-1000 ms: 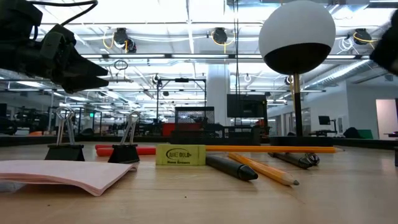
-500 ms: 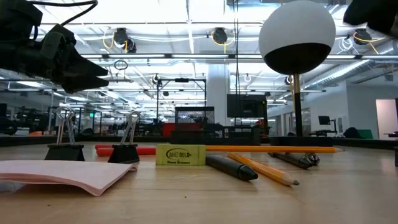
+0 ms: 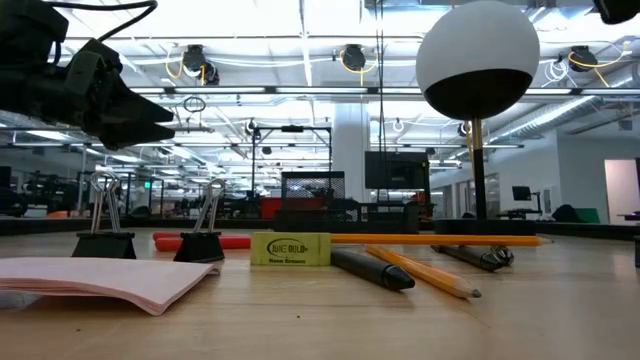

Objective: Pick and place office supplies into organizer
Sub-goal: Put the right black binder clip into the black desk organizer

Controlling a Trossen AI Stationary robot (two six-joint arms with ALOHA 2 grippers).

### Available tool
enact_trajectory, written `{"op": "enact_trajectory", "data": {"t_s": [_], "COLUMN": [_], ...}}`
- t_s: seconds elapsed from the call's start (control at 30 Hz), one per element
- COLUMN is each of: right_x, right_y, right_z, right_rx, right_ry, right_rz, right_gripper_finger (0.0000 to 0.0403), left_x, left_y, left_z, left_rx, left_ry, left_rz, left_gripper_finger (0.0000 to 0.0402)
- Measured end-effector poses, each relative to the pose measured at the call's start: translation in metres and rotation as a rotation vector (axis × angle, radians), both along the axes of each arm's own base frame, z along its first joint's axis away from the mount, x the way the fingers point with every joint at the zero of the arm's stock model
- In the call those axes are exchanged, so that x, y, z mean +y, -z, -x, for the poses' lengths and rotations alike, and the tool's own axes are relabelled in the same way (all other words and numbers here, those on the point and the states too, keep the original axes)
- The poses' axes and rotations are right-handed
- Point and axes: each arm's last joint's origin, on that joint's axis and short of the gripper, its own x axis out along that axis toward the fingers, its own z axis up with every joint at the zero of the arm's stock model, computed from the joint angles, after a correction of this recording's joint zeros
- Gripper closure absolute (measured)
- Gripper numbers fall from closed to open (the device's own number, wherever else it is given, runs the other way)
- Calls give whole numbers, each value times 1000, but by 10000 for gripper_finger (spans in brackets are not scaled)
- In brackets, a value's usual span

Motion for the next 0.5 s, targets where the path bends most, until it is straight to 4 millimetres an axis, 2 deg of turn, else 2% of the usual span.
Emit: {"op": "enact_trajectory", "data": {"t_s": [0.2, 0.5], "right_x": [-3, -3], "right_y": [-2, -1], "right_z": [-7, -4], "right_rx": [-21, -15], "right_ry": [9, -34], "right_rz": [-33, 0], "right_gripper_finger": [403, 402], "left_x": [0, 0], "left_y": [0, 0], "left_z": [0, 0], "left_rx": [1, 1], "left_ry": [0, 0], "left_rz": [0, 0], "left_gripper_finger": [96, 96]}}
